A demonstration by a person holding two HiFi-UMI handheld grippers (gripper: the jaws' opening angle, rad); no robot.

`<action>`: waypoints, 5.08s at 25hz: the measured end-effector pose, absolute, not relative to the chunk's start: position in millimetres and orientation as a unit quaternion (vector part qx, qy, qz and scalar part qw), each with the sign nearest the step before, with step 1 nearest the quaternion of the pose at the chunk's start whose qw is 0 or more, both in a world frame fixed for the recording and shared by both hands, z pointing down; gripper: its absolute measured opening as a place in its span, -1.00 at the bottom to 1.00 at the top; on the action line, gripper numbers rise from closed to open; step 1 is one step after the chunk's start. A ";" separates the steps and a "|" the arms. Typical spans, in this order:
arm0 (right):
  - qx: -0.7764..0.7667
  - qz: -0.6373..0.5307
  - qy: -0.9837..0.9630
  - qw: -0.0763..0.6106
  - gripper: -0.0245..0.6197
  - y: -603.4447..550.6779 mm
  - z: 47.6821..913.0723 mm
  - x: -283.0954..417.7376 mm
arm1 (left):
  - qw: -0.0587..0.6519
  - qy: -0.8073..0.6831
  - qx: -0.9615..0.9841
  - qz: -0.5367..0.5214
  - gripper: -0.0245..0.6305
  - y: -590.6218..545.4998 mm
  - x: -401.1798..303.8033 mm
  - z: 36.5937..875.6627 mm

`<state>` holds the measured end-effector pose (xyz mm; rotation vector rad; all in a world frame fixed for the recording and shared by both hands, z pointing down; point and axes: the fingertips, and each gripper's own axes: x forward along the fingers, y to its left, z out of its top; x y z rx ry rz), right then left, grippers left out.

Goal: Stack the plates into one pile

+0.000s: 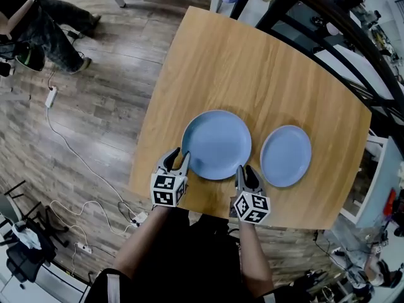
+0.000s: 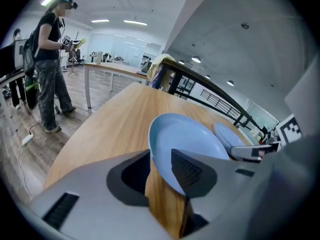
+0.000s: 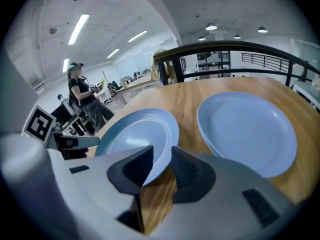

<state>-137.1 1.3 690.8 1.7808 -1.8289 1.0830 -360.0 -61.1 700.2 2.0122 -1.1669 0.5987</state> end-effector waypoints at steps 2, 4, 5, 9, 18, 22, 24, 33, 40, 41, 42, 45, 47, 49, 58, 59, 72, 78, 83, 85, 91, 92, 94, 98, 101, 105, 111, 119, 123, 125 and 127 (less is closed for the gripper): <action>0.631 0.389 -0.645 0.187 -0.52 4.3 695.4 -138.0 | 0.365 -0.454 0.778 0.235 -0.51 -60.6 -361.6 704.6; 0.631 0.393 -0.641 0.191 -0.52 5.4 699.9 -137.9 | 0.369 -0.454 0.776 0.238 -0.50 -61.8 -361.8 708.9; 0.631 0.394 -0.640 0.192 -0.52 5.5 701.7 -137.7 | 0.371 -0.453 0.775 0.239 -0.50 -62.5 -361.7 710.9; 0.631 0.400 -0.635 0.196 -0.51 6.7 706.5 -136.5 | 0.379 -0.452 0.770 0.244 -0.49 -63.4 -363.8 717.1; 0.630 0.410 -0.629 0.199 -0.52 6.8 716.0 -136.4 | 0.386 -0.451 0.767 0.245 -0.49 -66.6 -361.7 725.7; 0.631 0.412 -0.626 0.198 -0.53 7.2 717.3 -140.3 | 0.390 -0.447 0.768 0.241 -0.49 -65.1 -363.7 725.0; 0.633 0.412 -0.624 0.200 -0.55 7.8 718.6 -140.3 | 0.391 -0.445 0.770 0.239 -0.50 -65.0 -363.0 725.4; 0.636 0.419 -0.617 0.201 -0.58 7.4 720.8 -139.7 | 0.389 -0.442 0.772 0.239 -0.63 -65.0 -358.0 724.9; 0.630 0.435 -0.616 0.187 -0.60 5.6 723.6 -140.4 | 0.390 -0.443 0.773 0.232 -0.65 -65.5 -358.6 725.7; 0.630 0.434 -0.616 0.187 -0.60 5.3 723.2 -140.7 | 0.390 -0.444 0.772 0.232 -0.65 -65.5 -359.0 725.3; 0.631 0.434 -0.615 0.186 -0.60 5.2 722.8 -141.1 | 0.390 -0.444 0.772 0.232 -0.65 -65.3 -359.5 724.9; 0.632 0.434 -0.614 0.185 -0.62 4.8 722.0 -142.1 | 0.393 -0.445 0.771 0.230 -0.66 -65.0 -360.7 724.8; 0.631 0.435 -0.615 0.187 -0.62 4.3 722.1 -142.5 | 0.395 -0.446 0.770 0.229 -0.67 -64.9 -361.4 725.3; 0.629 0.435 -0.616 0.189 -0.63 4.7 722.3 -143.1 | 0.396 -0.448 0.768 0.228 -0.68 -64.1 -362.2 725.4; 0.628 0.430 -0.621 0.189 -0.64 4.9 714.3 -142.5 | 0.393 -0.452 0.768 0.227 -0.69 -60.5 -362.9 718.0; 0.627 0.429 -0.622 0.188 -0.64 4.9 713.1 -142.1 | 0.392 -0.452 0.768 0.228 -0.69 -60.1 -362.6 716.8; 0.628 0.421 -0.631 0.174 -0.64 11.4 691.0 -131.9 | 0.384 -0.457 0.772 0.218 -0.69 -51.8 -353.1 692.3; 0.631 0.418 -0.632 0.165 -0.65 18.9 677.3 -122.5 | 0.376 -0.459 0.775 0.217 -0.69 -44.3 -343.6 676.9; 0.633 0.412 -0.635 0.159 -0.65 27.1 664.3 -113.7 | 0.366 -0.462 0.780 0.211 -0.69 -36.1 -335.1 660.3; 0.634 0.411 -0.637 0.156 -0.65 31.7 660.1 -110.8 | 0.364 -0.462 0.781 0.210 -0.69 -31.4 -332.2 654.8; 0.636 0.405 -0.640 0.148 -0.65 39.5 645.4 -100.4 | 0.357 -0.462 0.785 0.207 -0.69 -22.8 -321.6 639.5; 0.637 0.404 -0.640 0.146 -0.65 41.4 643.0 -98.5 | 0.356 -0.462 0.786 0.207 -0.69 -21.1 -319.6 637.1; 0.637 0.403 -0.642 0.144 -0.65 46.1 638.6 -94.7 | 0.353 -0.463 0.787 0.205 -0.69 -17.2 -315.6 632.5; 0.638 0.400 -0.644 0.138 -0.65 51.2 629.5 -85.7 | 0.347 -0.463 0.791 0.202 -0.69 -13.0 -306.3 622.3; 0.639 0.397 -0.645 0.134 -0.65 54.3 623.0 -78.1 | 0.345 -0.463 0.792 0.200 -0.69 -8.8 -299.0 615.7; 0.640 0.395 -0.647 0.129 -0.66 61.2 617.0 -66.8 | 0.340 -0.463 0.794 0.197 -0.69 -2.9 -287.2 609.1; 0.639 0.392 -0.650 0.125 -0.66 71.4 609.5 -51.2 | 0.334 -0.464 0.797 0.196 -0.69 8.5 -271.8 601.1; 0.642 0.386 -0.653 0.115 -0.66 88.8 599.7 -27.0 | 0.326 -0.462 0.802 0.195 -0.69 23.5 -247.0 592.1; 0.645 0.384 -0.651 0.109 -0.66 95.6 596.4 -9.0 | 0.321 -0.458 0.806 0.197 -0.69 28.4 -228.4 589.1; 0.647 0.384 -0.651 0.107 -0.66 98.4 595.1 -0.6 | 0.319 -0.456 0.807 0.197 -0.68 30.3 -219.6 587.6; 0.648 0.382 -0.651 0.104 -0.66 101.6 593.1 6.7 | 0.316 -0.455 0.809 0.198 -0.68 32.4 -211.8 585.5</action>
